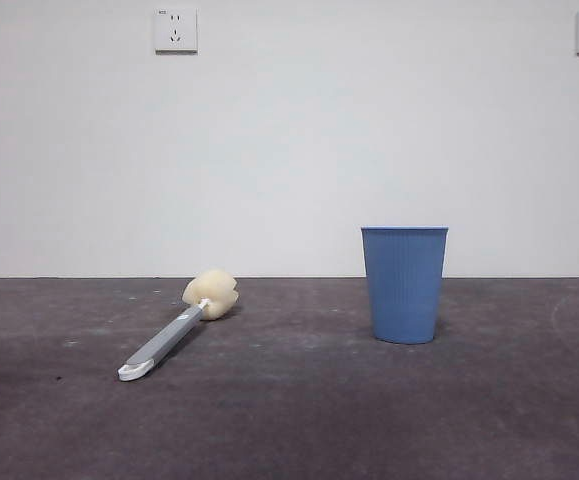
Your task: Pick up the cup brush,pick up the cup,insert the brush into the cup,clean the cup,put the cup brush back,put the cup back to the fixed position on the table
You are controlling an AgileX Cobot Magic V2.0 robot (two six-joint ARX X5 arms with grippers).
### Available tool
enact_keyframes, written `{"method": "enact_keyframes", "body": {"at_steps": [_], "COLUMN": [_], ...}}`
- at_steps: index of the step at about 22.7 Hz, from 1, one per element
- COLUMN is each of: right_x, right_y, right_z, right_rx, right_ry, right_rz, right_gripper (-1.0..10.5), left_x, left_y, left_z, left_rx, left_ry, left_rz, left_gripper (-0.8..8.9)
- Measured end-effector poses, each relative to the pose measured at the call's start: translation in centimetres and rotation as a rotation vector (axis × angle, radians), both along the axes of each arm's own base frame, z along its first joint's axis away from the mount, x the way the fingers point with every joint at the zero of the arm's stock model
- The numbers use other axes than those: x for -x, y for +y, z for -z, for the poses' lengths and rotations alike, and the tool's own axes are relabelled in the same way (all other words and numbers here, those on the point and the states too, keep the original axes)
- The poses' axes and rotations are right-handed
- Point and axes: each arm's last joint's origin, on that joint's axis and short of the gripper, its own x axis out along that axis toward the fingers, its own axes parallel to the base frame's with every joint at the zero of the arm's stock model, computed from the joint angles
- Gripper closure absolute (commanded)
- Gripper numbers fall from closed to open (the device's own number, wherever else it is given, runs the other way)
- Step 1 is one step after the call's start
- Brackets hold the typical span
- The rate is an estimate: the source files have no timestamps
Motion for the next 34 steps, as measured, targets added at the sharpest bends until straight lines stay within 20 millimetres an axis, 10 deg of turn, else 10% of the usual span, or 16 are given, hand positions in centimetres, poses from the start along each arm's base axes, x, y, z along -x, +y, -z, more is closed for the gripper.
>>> {"method": "enact_keyframes", "body": {"at_steps": [3,7,24,34], "right_x": [0.0,0.0,-0.1,-0.1], "right_y": [0.0,0.0,0.0,0.0], "right_z": [0.0,0.0,0.0,0.0], "right_rx": [0.008,0.015,0.006,0.004], "right_ry": [-0.007,-0.012,0.003,0.005], "right_rz": [-0.011,-0.01,0.006,0.005], "right_gripper": [8.6,4.4,3.5,3.5], "left_x": [-0.1,-0.1,-3.5,-11.8], "left_y": [0.0,0.1,0.0,-8.0], "left_z": [0.1,0.1,0.3,4.6], "left_rx": [-0.01,-0.026,-0.105,-0.312], "left_ry": [0.003,0.004,0.064,0.171], "left_rz": [0.002,-0.021,-0.103,-0.15], "left_gripper": [7.34,2.92,2.79,2.79]}}
